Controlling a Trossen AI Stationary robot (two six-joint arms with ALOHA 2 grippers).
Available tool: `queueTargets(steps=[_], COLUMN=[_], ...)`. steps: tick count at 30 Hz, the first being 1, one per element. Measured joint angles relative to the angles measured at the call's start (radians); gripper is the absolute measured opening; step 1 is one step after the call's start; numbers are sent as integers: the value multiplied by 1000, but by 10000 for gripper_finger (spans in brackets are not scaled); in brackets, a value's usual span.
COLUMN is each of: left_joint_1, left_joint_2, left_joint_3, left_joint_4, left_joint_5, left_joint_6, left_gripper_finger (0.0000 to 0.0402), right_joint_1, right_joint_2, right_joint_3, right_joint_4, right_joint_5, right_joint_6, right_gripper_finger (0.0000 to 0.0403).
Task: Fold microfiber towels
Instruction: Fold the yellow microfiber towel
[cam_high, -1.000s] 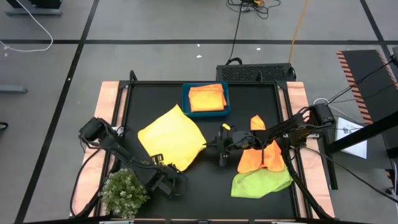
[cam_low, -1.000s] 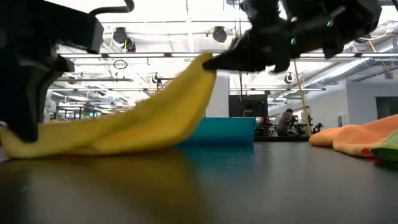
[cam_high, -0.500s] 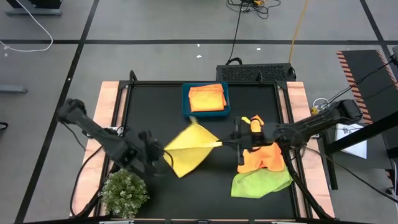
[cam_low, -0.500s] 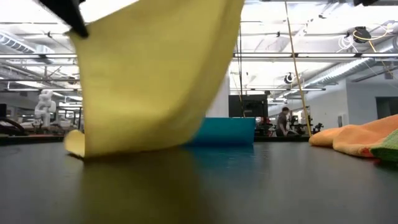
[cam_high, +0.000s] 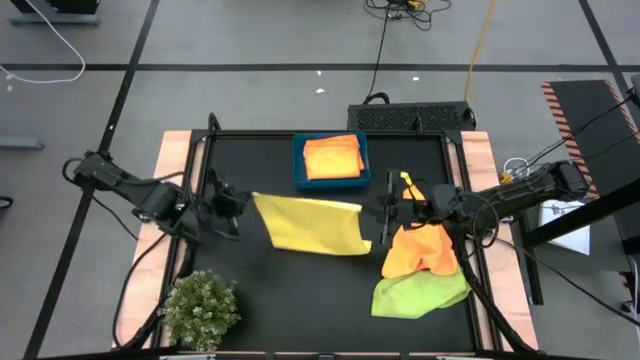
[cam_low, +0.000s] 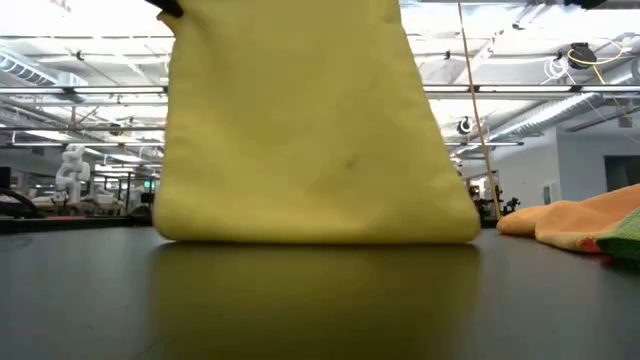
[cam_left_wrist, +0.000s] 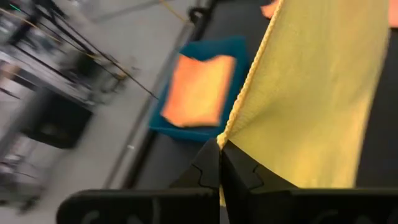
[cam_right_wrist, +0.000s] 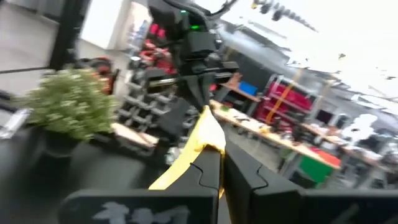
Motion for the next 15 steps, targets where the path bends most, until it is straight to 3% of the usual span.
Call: queueTargets(steps=[7,15], left_joint_1=[83,74], left_joint_2=[-64,-117], left_joint_3=[0,0], left_joint_4=[260,611], left_joint_5=[-48,-18], left_joint_6=[296,587], left_gripper_finger=[4,3], right_joint_1=[-86,-98], right_joint_2=[-60,-171], right_joint_3=[0,0], right_joint_4=[37,34], right_joint_5=[17,10], right_joint_6=[-1,71], right_gripper_finger=[0,0])
